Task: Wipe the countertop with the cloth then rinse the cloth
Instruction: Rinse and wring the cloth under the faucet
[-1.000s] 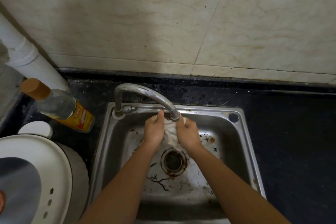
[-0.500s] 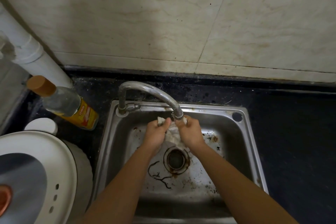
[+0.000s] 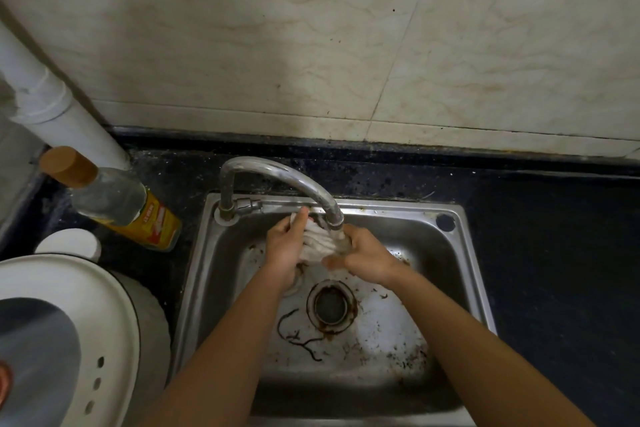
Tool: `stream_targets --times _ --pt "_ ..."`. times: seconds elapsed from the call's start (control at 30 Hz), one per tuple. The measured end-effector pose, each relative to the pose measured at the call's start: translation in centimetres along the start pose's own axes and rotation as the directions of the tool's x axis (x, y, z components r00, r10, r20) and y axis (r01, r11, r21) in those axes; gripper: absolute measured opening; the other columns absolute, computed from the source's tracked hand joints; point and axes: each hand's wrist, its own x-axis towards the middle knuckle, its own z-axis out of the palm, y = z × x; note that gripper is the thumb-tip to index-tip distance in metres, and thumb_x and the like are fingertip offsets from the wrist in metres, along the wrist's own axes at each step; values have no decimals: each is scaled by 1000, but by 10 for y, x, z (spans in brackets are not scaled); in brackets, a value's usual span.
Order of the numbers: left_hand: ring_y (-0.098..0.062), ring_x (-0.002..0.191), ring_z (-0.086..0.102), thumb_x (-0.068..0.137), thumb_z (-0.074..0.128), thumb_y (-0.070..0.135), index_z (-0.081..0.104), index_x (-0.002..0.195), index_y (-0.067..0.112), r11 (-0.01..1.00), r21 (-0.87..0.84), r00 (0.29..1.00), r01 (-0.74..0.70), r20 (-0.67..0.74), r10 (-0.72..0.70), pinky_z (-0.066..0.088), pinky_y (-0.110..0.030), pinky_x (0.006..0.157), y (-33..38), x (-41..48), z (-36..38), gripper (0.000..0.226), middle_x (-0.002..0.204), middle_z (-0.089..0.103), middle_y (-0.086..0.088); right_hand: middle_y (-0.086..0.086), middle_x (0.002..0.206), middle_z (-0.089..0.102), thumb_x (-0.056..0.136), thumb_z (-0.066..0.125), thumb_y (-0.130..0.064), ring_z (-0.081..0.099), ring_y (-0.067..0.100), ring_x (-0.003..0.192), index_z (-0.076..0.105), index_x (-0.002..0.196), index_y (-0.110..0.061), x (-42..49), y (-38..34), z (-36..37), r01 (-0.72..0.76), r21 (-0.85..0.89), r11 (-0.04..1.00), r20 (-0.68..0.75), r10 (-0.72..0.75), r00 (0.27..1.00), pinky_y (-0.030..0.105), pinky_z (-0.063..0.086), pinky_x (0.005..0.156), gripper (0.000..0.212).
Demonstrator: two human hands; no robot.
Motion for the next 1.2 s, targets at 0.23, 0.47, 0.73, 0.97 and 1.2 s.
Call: stream_targets --times 0.23,0.47,0.73,0.97,1.2 --pt "-14 82 64 99 42 35 62 100 16 996 67 995 -56 -82 62 51 -27 68 -10 -1 5 27 92 68 -3 6 88 67 92 60 -16 63 15 75 60 108 -7 9 -3 0 21 -47 999 -65 -24 998 26 50 59 18" --pt "-15 63 58 97 37 47 63 80 15 989 137 995 -62 -65 72 43 -27 55 -2 1 10 44 70 65 -3 -7 62 56 93 60 -27 50 0 50 62 97 0 0 -3 -5 102 147 984 26 -107 994 16 39 51 28" --pt "-7 37 34 96 41 49 56 71 14 993 21 984 120 134 -121 23 -17 36 -2 -11 20 45 52 43 1 -5 59 59 94 51 -42 58 10 57 56 62 -21 2 -10 26 94 -147 985 -343 -140 929 23 43 52 38" --pt "-14 51 46 94 52 37 65 76 15 999 26 987 34 157 -37 31 -24 48 -9 -14 12 31 64 54 -8 4 64 56 102 35 -36 51 14 57 49 59 -16 -3 -12 30 -70 -134 989 -367 17 930 26 38 54 49" --pt "-19 73 55 98 42 40 62 82 15 984 56 964 169 199 -177 42 -32 67 -9 -12 7 35 72 59 -4 9 76 61 104 28 -28 50 17 63 56 97 -7 -19 -16 40 148 -538 830 -244 -321 915 25 34 60 36"
